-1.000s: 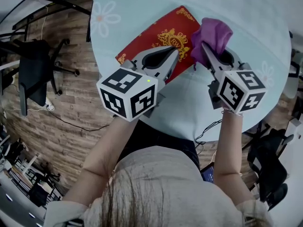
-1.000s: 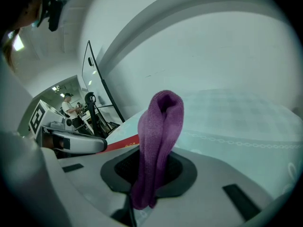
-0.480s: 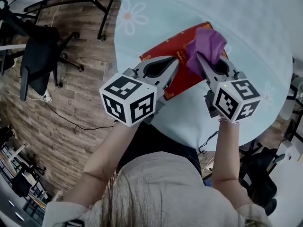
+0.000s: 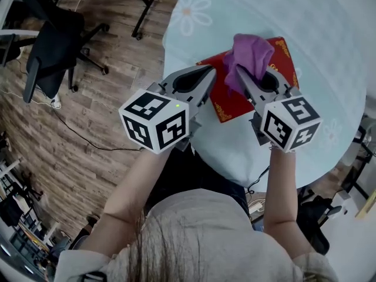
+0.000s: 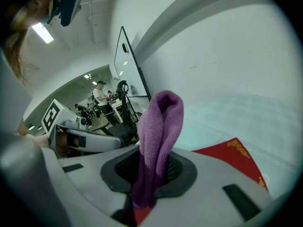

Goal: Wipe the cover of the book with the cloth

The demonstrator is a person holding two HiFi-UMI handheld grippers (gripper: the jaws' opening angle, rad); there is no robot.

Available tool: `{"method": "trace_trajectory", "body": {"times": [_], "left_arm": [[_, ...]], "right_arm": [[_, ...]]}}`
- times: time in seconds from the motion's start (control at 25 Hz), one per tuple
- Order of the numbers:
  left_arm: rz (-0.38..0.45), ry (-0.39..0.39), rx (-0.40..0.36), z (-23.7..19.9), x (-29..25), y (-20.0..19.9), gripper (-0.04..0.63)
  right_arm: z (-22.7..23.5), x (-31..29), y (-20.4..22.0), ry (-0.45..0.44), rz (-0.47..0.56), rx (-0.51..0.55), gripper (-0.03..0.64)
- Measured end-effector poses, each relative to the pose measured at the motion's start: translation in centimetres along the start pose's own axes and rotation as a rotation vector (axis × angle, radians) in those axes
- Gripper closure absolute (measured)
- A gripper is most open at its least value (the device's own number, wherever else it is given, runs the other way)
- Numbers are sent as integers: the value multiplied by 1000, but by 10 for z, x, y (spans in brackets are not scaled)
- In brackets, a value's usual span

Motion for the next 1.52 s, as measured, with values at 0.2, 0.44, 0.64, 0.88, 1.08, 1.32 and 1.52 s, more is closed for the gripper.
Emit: {"method": "trace_trajectory", "body": {"times": [0.2,0.44,0.64,0.88,1.08,1.32,1.52], "left_arm": [[24,-31,38,-16,16,4,565],[50,-56,67,-30,28,7,564],[53,-60,91,-39,33,11,564],[45,-69,114,-47,31,16,565],[25,-59,143,-45,26,26,564],[8,-49,142,-39,13,27,565],[-14,-39,139,-41,7,26,565]], "right_arm": [[-18,-18,-4,-64,-47,52,540],[-37,-36,-8,-169,-146,128,540],[-42,-47,0,-206,-244,138,540],[-37,-59,14,-226,-341,127,540],[-31,-65,21,-234,-357,116,540],[-25,-62,21,-246,-342,120,540],[-22,-64,24,-262,-329,104,540]]}}
Point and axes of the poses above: the fingertips, and each gripper's own axes: x backward along the fingers, z to its right, y out of its underside, the point moved 8 cm from there along x, backward along the fingers, and after that the axes turned 1 degree about -y, right-handed, at the moved point
